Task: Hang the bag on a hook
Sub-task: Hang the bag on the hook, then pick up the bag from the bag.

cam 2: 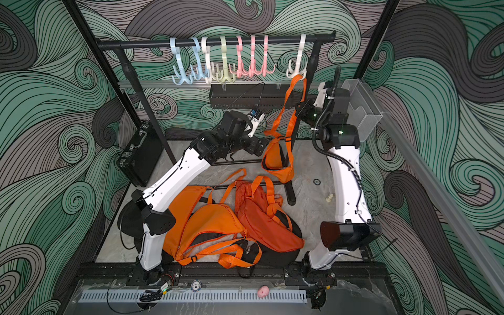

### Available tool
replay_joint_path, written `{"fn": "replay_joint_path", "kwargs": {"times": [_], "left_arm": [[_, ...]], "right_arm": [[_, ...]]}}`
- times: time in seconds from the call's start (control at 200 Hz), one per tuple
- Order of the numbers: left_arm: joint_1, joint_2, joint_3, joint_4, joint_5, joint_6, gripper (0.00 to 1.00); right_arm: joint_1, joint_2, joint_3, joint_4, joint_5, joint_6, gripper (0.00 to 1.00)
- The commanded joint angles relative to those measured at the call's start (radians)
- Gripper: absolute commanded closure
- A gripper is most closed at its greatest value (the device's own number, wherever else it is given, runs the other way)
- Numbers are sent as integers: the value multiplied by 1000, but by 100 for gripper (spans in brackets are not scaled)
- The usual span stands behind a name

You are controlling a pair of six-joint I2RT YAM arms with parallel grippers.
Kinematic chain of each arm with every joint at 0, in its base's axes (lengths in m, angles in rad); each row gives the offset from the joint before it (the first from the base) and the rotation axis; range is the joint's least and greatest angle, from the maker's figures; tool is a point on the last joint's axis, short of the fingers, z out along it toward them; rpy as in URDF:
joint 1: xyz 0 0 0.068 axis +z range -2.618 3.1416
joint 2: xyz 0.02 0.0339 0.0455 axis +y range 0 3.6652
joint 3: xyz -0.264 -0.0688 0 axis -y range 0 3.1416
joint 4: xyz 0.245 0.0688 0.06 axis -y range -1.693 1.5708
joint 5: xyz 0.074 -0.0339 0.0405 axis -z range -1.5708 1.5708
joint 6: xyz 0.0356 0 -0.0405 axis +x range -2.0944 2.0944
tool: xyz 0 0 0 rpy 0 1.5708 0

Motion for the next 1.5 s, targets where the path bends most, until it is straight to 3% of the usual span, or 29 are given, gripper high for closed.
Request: {"fn": "replay_joint_path", "kwargs": {"times": [0.0, 0.06, 0.19, 0.32, 0.51, 0.685, 0.786, 0.921, 1.161, 1.271, 1.421, 1.496], "left_arm": [[-11, -131, -96, 7, -22, 15, 1], [-14, -209, -203, 32, -32, 11, 1], [-14, -377, -468, 102, -48, -17, 1], [-15, -526, -650, 91, -69, -47, 1], [-14, -763, -946, 113, -178, -61, 1], [-12, -896, -1144, 137, -245, -51, 1], [-12, -946, -1248, 186, -292, -35, 1], [-12, -997, -1370, 249, -354, -29, 2], [-12, -1058, -1490, 333, -398, 2, 1], [-12, -1057, -1490, 321, -373, -1, 1], [-12, -1055, -1492, 327, -364, 8, 1], [-12, -1054, -1493, 330, -356, 12, 2]], "right_arm": [[2, -70, 32, -53, 107, -17, 46], [3, -114, 4, -61, 154, -39, 34], [5, -220, -84, -65, 200, -79, 19], [77, -338, -203, -103, 199, -149, 18], [263, -572, -614, -61, 207, -140, 19], [421, -688, -953, 5, 181, -63, 23], [489, -639, -1098, 109, 114, -7, 25], [560, -512, -1166, 265, 108, 48, 25], [529, -253, -1135, 411, 223, 90, 28], [469, -175, -1156, 485, 201, 147, 31], [466, -95, -1133, 547, 228, 121, 32], [466, -40, -1107, 578, 197, 100, 40]]}}
